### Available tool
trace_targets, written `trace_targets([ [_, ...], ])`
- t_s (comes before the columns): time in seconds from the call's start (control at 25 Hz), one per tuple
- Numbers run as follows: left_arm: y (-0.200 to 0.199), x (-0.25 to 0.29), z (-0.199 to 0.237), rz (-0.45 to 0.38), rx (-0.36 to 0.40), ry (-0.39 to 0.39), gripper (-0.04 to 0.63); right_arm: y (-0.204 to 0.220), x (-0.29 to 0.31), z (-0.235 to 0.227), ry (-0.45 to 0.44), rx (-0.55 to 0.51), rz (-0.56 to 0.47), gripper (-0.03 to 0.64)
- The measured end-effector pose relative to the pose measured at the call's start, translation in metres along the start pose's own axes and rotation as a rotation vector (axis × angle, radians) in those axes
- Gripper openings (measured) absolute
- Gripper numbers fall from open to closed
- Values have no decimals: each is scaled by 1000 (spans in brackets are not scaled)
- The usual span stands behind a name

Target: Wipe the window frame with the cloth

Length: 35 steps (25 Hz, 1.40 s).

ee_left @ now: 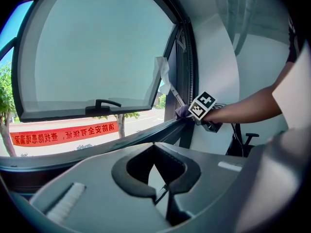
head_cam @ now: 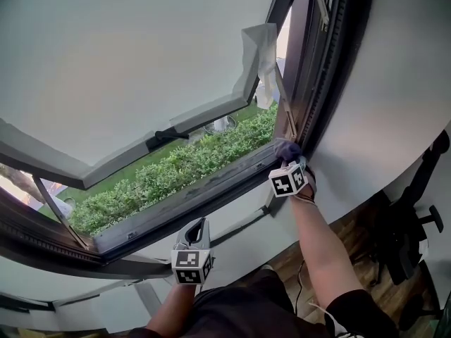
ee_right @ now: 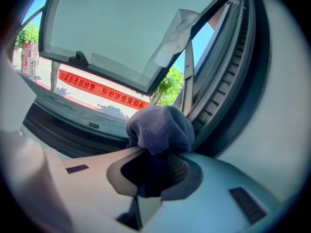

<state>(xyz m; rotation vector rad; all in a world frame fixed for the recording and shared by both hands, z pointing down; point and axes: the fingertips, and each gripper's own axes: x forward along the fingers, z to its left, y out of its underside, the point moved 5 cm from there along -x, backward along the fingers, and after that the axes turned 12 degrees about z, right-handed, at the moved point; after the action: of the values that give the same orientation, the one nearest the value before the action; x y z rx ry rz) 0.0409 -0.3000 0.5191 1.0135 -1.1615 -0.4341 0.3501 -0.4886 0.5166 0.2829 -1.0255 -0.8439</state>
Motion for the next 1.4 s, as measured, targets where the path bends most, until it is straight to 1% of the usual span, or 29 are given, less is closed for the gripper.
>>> trace_targets([
  [0.12, 2, -4, -2, -1, -2, -6, 8, 0, 1, -1, -15, 6, 7, 35],
  [0.28, 2, -16, -3, -27, -22, -17, 8, 3, 1, -1, -24, 13, 2, 35],
  [0.36, 0, -23, 0, -40, -28, -30, 8, 4, -2, -2, -36, 56, -19, 37],
  [0.48, -1, -35, 6, -61, -41, -50, 8, 7, -19, 1, -48, 161, -96, 54],
  [0.68, 5, -52, 18, -78, -62, -63, 8, 10, -59, 30, -92, 230, -236, 54],
  [0.84, 11, -63, 21, -88, -67, -55, 8, 11, -104, 63, -161, 283, -344, 54],
  [1.12, 21, -86, 26, -110, -66, -38, 8, 6, -196, 130, -302, 319, -520, 54],
  [1.32, 19, -112, 34, -155, -46, -60, 8, 6, -252, 168, -398, 301, -628, 57],
  [1.4, 18, -123, 39, -180, -44, -75, 8, 11, -270, 182, -427, 311, -655, 57],
])
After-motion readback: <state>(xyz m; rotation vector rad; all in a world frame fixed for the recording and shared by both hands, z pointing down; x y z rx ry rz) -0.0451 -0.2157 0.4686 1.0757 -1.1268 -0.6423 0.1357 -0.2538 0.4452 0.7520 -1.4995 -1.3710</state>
